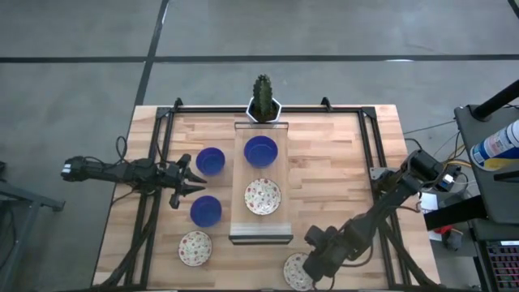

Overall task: Pick & Place Mini bowls
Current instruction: Stack the right white patterned bowl on top of the white patterned bowl on the shelf

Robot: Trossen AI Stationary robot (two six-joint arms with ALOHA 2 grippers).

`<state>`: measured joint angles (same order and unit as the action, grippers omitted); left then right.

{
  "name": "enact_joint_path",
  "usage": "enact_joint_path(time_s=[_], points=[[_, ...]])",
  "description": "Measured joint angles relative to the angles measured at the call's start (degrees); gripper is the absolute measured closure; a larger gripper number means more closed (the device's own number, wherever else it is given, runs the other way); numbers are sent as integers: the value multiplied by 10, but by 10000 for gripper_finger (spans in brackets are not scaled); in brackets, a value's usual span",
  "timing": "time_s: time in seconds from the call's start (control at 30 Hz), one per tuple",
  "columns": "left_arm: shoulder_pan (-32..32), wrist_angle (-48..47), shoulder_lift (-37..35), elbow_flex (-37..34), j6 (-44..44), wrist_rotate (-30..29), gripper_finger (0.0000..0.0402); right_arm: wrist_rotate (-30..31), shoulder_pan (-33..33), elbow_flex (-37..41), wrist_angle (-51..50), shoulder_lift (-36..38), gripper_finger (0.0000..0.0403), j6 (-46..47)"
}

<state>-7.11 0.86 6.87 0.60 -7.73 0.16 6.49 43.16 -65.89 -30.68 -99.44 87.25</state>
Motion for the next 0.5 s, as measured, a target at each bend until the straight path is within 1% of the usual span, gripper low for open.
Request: enact_joint_path(time_s=[0.3,0.5], points=[[0,0,1,0,0,0,299,-18,1,-1,0,-12,278,4],[0,0,1,0,0,0,299,-31,1,-2,0,-33,278,-2]])
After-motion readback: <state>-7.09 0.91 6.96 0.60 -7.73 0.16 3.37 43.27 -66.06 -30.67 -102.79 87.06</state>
